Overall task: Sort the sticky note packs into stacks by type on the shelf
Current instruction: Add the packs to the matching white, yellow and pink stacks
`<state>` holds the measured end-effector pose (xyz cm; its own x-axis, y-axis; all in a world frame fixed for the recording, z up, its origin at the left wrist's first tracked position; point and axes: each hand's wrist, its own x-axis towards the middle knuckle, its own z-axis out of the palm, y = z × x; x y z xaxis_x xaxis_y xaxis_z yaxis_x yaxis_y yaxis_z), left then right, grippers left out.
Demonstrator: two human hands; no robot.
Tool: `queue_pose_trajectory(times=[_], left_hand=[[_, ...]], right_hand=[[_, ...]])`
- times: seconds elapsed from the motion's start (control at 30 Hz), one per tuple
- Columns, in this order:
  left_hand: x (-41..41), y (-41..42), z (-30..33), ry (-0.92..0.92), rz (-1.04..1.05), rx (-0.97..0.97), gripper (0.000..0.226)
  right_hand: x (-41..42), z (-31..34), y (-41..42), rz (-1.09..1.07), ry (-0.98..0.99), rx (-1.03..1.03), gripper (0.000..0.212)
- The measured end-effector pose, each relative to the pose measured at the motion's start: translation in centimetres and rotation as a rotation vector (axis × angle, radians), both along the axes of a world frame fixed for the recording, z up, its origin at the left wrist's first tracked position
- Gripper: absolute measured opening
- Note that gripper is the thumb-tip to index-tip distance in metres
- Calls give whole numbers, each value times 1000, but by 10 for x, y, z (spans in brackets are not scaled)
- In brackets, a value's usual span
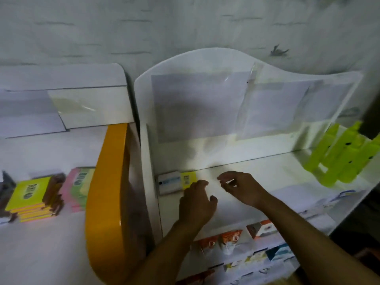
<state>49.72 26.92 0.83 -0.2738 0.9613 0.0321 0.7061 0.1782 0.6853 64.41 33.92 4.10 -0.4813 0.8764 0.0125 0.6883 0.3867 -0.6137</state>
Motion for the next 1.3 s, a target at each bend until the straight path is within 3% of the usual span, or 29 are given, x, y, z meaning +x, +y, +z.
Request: queue_pose_trajectory(times=[0.27,0.43,0.5,0.6,0.67,0.77,0.9,1.13,1.3], left_hand=[[-42,31,-27,107,408,-37,67],[-49,33,-45,173,336,-191,84],[-50,30,-51,275,274,-270,78],[-49,24,-56,321,280,-200,68],[-48,25,-56,237,321,-116,64],[-51,26,-58,121,358,-39,49],[-46,24,-52,131,338,24,34],[-35,20,-26,-11,398,50,20],[-23,19,1,-209,342,136,27]], right_hand=[[-45,-49,51,168,40,-12,31],[-78,-77,71,234,-39,-21,55],[-84,-88,71,238,-85,24,68],[-86,-93,71,214,-139,87,71],[-87,-94,75,201,-163,119,78],[-84,-90,82,144,-202,-1,98],[-71,-82,85,137,-313,-103,96],[-43,-76,83,143,202,-288,72],[-21,-60,77,101,568,-455,78]])
